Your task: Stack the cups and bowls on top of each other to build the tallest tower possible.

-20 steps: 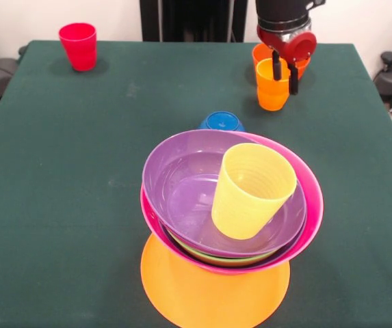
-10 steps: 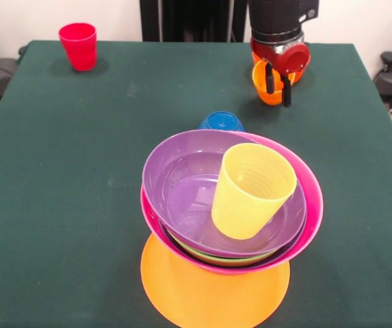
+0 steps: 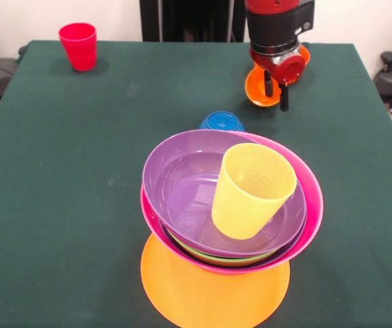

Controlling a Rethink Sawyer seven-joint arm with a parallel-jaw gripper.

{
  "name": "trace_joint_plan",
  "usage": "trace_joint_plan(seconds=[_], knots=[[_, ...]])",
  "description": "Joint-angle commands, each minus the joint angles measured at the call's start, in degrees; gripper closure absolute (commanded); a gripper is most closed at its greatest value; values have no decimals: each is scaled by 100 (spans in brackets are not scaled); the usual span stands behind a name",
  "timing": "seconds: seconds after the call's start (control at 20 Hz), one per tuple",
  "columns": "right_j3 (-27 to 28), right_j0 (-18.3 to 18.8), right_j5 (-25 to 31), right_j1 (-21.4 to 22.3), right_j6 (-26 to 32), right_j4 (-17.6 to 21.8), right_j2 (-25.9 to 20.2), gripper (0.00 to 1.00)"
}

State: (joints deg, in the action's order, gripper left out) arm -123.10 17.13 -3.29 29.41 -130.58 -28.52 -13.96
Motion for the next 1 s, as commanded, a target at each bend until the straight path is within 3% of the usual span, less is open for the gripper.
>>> trace_joint_plan(seconds=[0.05,0.65,0.8,1.0], knots=[[-21,-56,15,-156,-903,171,-254,0],[35,-233,441,35,-724,65,29,0],[145,-345,884,48,-524,47,229,0],[538,-609,2155,195,-217,237,850,0]])
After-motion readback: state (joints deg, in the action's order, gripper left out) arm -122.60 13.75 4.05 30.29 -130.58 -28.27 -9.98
